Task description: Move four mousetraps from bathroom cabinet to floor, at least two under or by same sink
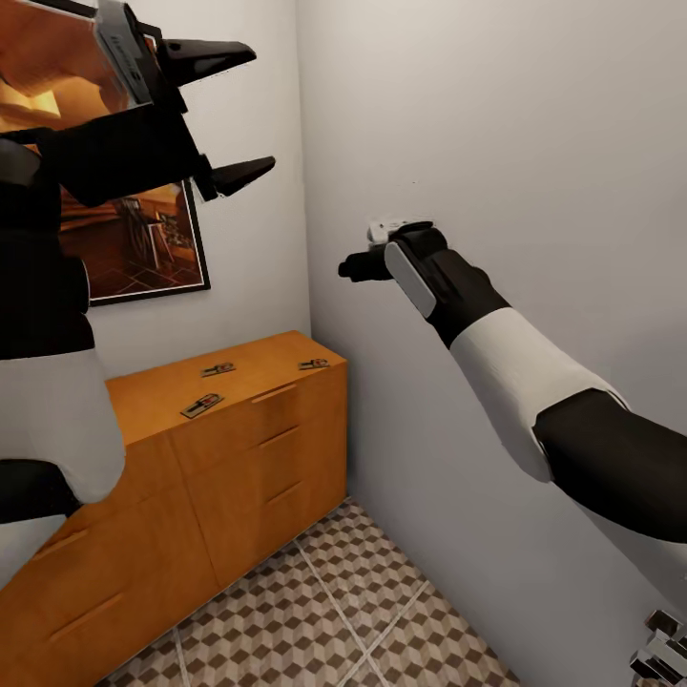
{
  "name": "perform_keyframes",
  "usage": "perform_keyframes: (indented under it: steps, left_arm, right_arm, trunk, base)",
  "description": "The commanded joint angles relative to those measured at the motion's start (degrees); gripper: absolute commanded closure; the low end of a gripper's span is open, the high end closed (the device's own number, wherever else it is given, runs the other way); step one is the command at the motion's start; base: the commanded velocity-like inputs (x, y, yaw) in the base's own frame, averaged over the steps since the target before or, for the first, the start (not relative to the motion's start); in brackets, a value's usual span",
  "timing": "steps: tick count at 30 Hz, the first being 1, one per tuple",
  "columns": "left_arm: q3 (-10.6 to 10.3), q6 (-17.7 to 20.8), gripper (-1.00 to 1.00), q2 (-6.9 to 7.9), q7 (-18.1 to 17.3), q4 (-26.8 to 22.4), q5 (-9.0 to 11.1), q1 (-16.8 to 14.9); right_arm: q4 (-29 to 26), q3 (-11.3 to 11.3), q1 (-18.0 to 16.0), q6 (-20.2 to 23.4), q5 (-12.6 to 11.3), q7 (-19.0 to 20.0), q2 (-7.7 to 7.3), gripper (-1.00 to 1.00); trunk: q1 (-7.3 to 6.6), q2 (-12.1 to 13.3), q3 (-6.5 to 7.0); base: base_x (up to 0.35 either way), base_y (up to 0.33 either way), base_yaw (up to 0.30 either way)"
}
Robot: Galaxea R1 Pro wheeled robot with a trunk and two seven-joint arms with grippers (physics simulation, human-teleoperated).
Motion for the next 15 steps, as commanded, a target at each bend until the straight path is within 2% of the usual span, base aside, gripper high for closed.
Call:
perform_keyframes:
  steps: [1, 2, 5, 11, 12, 13, 15]
  left_arm:
    - [0.05, 0.13, -1.00, -0.63, 0.11, 0.02, 0.50, -0.07]
    - [0.03, 0.12, -1.00, -1.55, -0.60, 0.07, 0.50, -0.07]
    - [0.02, 0.08, -1.00, -2.50, -1.31, 0.13, 0.50, -0.03]
    - [0.13, 0.06, -1.00, -3.31, -1.92, 0.13, 0.50, 0.02]
    - [0.18, 0.10, -1.00, -3.45, -2.07, 0.29, 0.50, 0.27]
    - [0.17, 0.11, -1.00, -3.45, -2.07, 0.33, 0.50, 0.29]
    - [0.15, 0.11, -1.00, -3.44, -2.08, 0.40, 0.50, 0.35]
  right_arm:
    - [-0.06, 0.22, 0.08, 0.14, -0.57, 0.00, -0.03, -1.00]
    - [-0.07, 0.24, 0.30, 0.17, -0.58, 0.76, -0.04, -1.00]
    - [-0.09, 0.25, 0.49, 0.21, -0.58, 1.50, -0.04, -1.00]
    - [-0.10, 0.27, 0.66, 0.41, -0.58, 2.21, -0.05, -1.00]
    - [-0.09, 2.45, 2.46, 0.82, -0.48, 5.89, -0.04, -1.00]
    - [-0.09, 3.03, 2.62, 0.86, -0.47, 6.32, -0.04, -1.00]
    - [-0.09, 5.89, 3.11, 0.98, -0.46, 7.30, -0.04, -1.00]
  trunk:
    - [0.00, -0.04, -0.06]
    - [0.00, -0.04, -0.06]
    - [0.00, -0.04, -0.06]
    - [0.00, -0.04, -0.06]
    - [0.00, -0.04, -0.06]
    - [0.00, -0.04, -0.06]
    - [0.00, -0.04, -0.06]
  base:
    - [0.000, 0.000, 0.000]
    - [0.000, 0.000, 0.000]
    - [0.000, 0.000, 0.000]
    - [0.000, 0.000, 0.000]
    - [0.264, 0.000, 0.000]
    - [0.279, 0.000, 0.000]
    - [0.307, 0.000, 0.000]
